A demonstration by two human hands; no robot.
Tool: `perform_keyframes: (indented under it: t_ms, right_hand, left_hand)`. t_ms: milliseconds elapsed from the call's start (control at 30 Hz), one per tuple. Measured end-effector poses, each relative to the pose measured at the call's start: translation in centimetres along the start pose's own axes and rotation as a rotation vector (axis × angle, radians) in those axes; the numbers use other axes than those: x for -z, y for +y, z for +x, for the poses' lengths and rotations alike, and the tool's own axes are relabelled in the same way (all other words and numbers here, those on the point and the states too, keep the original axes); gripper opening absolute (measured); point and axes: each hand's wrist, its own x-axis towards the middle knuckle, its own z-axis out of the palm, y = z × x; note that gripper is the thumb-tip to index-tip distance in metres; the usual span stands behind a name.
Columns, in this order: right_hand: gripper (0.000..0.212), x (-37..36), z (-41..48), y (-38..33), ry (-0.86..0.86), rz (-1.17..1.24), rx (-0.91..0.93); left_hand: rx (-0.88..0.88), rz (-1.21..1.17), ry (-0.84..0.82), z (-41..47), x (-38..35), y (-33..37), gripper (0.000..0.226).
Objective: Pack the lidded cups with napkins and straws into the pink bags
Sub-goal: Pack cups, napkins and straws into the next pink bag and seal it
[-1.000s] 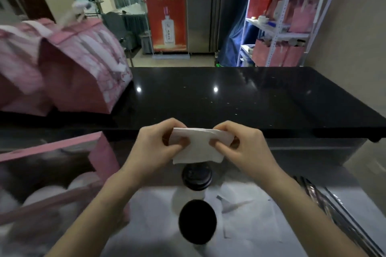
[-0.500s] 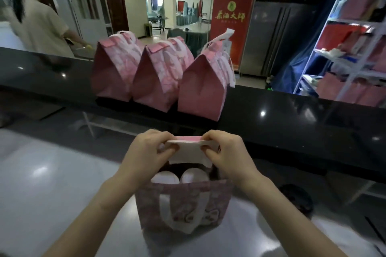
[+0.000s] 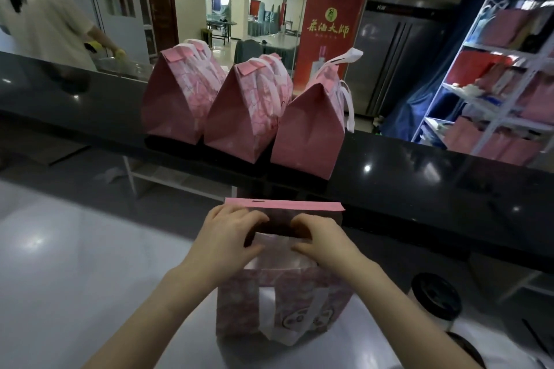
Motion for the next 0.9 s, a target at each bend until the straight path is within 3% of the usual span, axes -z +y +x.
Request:
perform_keyframes:
  t_ms: [233,333,533,900]
  right_hand:
    - [0.022,2.1,-3.4,1.4,0.175,-0.058,0.207]
    - [0.021,4.2,-6.0,4.0,0.257,-0.040,0.193]
    - [0.020,9.1,-13.5,13.2,0.343,-0.058,0.004]
    - [0.019,12.3,-31.2,31.0,0.312,-0.170,-0.538]
  left_hand:
    - [0.019,-0.144,0.141,0.6,-0.3,3.5,0.028]
    - [-0.051,-0.208,0.164,1.8,-1.0,7.6,0.020]
    - [-0.201,-0.313,0.050,5.6,-5.1,18.3,0.006]
    - [-0.561,-0.309,-0.366,9.1,-19.9,39.8,0.017]
